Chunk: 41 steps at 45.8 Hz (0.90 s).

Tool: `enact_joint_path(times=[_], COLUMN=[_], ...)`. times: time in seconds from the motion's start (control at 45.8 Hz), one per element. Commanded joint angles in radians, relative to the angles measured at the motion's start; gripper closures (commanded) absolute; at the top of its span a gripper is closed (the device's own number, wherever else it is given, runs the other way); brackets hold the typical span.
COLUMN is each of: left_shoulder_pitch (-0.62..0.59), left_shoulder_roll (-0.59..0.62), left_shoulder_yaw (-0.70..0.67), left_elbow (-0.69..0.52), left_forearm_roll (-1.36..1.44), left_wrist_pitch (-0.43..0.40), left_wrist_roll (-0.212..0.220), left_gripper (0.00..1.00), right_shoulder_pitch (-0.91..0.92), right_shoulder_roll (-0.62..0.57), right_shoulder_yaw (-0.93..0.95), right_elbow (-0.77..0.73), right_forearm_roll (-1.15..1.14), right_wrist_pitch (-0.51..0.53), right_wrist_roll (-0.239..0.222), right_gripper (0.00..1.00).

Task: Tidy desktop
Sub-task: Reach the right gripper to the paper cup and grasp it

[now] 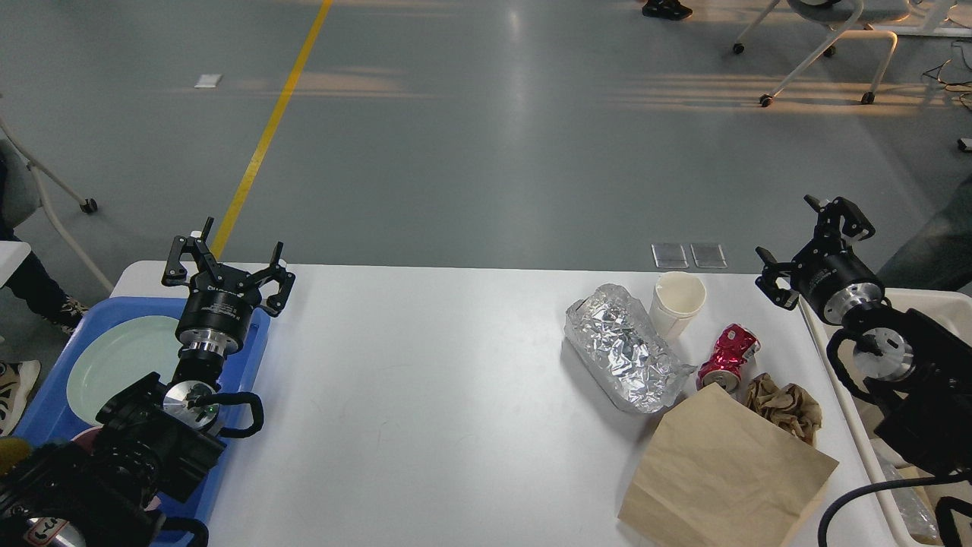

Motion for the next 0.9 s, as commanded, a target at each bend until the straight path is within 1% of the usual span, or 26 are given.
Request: enact_joint_path(times=[0.0, 0.109, 0.175, 0.284, 0.393, 0.568, 0.699, 0.786, 0.874], left_shoulder_pitch=[0.0, 0.0, 0.0, 0.0, 0.0, 0.0, 0.0, 0.0, 0.0], left_shoulder_roll=[0.0, 0.0, 0.0, 0.0, 0.0, 0.0, 0.0, 0.001, 0.0], left_shoulder_yaw=[0.0, 0.0, 0.0, 0.0, 0.0, 0.0, 0.0, 0.0, 0.0], left_elbow=[0.0, 0.0, 0.0, 0.0, 0.0, 0.0, 0.0, 0.0, 0.0], left_forearm_roll=[0.0, 0.0, 0.0, 0.0, 0.0, 0.0, 0.0, 0.0, 0.0], left_wrist_pitch=[0.0, 0.0, 0.0, 0.0, 0.0, 0.0, 0.0, 0.0, 0.0], left_wrist_roll=[0.0, 0.0, 0.0, 0.0, 0.0, 0.0, 0.0, 0.0, 0.0], left_gripper=[0.04, 0.04, 0.04, 0.04, 0.04, 0.04, 0.04, 0.04, 0.04], right_shoulder_pitch=[0.012, 0.034, 0.06, 0.146, 0.227, 0.373, 0.455, 0.501, 0.547], right_shoulder_roll=[0.007, -0.005, -0.007, -0.028, -0.054, -0.053, -0.014, 0.032, 0.05], right_shoulder_yaw=[-0.01, -0.042, -0.125, -0.394, -0.7, -1.163, -1.536, -1.68, -1.717], right_elbow=[0.014, 0.008, 0.009, 0.006, 0.005, 0.001, -0.005, -0.023, -0.018], right_forearm_roll=[0.0, -0.021, -0.063, -0.205, -0.276, -0.287, -0.327, -0.319, -0.311], right_wrist_pitch=[0.011, 0.011, 0.012, 0.011, 0.006, 0.006, -0.006, -0.008, 0.001], right_wrist_roll=[0.0, -0.005, -0.012, -0.012, -0.012, -0.018, -0.025, -0.026, -0.026], right_gripper=[0.0, 0.0, 0.0, 0.0, 0.0, 0.0, 0.0, 0.0, 0.0])
